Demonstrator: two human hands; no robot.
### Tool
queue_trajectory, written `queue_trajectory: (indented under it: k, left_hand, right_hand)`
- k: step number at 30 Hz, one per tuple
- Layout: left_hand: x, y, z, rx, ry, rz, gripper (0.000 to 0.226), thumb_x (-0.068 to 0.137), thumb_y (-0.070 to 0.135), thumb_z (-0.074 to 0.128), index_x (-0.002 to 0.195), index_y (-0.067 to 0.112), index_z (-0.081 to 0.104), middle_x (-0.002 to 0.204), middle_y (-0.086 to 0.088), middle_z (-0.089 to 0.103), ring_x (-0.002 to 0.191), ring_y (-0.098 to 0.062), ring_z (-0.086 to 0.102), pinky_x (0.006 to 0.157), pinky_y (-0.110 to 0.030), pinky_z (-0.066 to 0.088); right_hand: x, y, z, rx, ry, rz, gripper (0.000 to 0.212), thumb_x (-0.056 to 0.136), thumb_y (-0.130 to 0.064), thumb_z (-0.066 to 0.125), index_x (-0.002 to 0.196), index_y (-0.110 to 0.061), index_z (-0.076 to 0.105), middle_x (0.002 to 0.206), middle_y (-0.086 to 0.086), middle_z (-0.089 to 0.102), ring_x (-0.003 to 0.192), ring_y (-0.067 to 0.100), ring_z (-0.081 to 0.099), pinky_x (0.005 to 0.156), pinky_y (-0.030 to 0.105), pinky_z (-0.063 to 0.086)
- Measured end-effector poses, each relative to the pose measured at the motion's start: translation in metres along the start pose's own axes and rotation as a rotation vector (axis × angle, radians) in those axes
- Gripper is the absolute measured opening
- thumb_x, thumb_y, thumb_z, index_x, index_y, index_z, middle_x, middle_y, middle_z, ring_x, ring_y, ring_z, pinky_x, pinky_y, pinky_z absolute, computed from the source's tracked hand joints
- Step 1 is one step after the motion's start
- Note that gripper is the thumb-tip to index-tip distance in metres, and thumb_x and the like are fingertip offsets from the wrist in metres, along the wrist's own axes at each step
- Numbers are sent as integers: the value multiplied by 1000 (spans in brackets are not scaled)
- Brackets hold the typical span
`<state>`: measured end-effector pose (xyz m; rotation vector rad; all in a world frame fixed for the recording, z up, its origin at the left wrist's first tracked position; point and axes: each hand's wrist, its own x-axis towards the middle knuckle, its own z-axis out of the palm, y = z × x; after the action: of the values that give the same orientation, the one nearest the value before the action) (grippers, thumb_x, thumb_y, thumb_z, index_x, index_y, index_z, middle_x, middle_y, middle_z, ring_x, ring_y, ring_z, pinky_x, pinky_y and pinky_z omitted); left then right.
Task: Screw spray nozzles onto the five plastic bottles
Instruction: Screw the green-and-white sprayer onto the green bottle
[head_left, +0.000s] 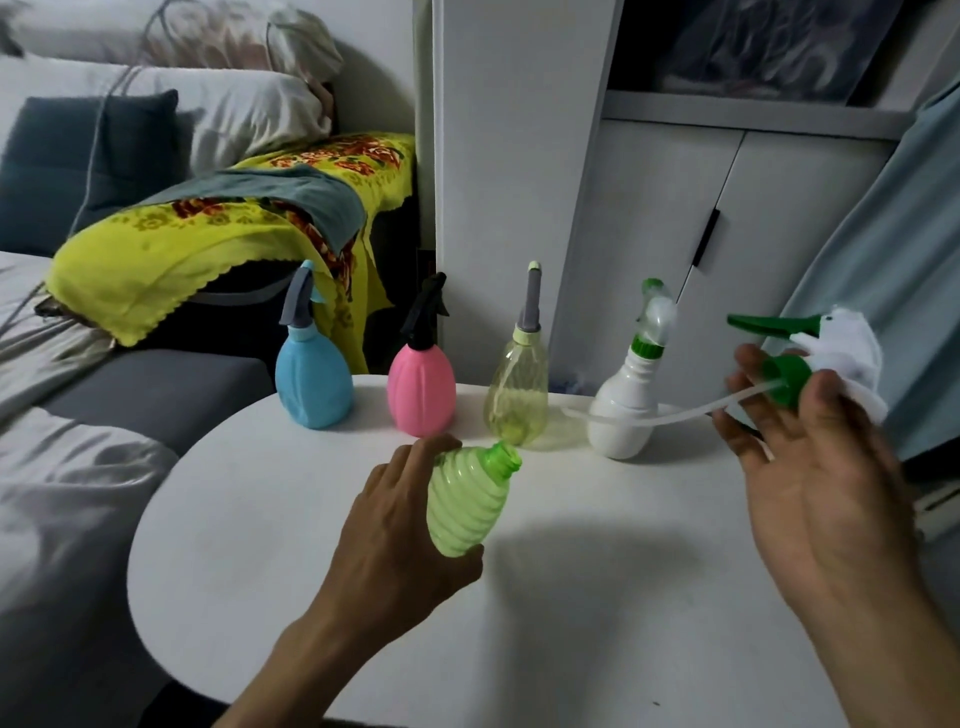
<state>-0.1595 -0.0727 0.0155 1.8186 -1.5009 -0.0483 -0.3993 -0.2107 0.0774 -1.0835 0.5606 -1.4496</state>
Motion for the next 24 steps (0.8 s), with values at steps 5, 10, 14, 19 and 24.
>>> queue_trajectory:
  k: [5,10,14,19,24]
  left_hand:
    - [2,-1,-1,26,21,12,75,55,32,86,120,29,49,104,14,55,89,-17,59,75,-38,55]
    - [2,1,0,49,25,90,75,55,30,86,120,28,48,108,7,61,91,-20,60,74,-42,56]
    - [2,4,1,94,-14,154,79,58,33,87,127,22,50,116,3,62,98,-20,59,79,-40,55]
    - [3,5,-1,80,-10,163,82,57,34,88,127,26,46,117,3,63,99,-19,59,80,-35,55]
    - [4,4,-2,91,-10,160,85,55,33,91,127,25,47,117,1,63,99,-22,61,81,-38,56]
  right_hand:
    - [-8,10,16,-13,22,40,41,97,-25,50,135,-11,52,127,9,66,119,21,62,90,36,49]
    - [-17,28,26,-65,33,70,43,86,-26,58,126,-12,59,127,13,67,121,30,61,94,49,49]
    - [-31,45,35,-144,-112,100,34,88,-28,61,120,-20,65,118,7,74,118,26,64,91,45,50]
    - [-51,66,47,-243,-213,189,39,82,-32,61,120,-24,61,121,7,71,113,22,66,88,40,56]
    - [-62,77,53,-324,-320,202,26,90,-32,66,116,-33,60,112,-21,72,109,6,65,95,22,51]
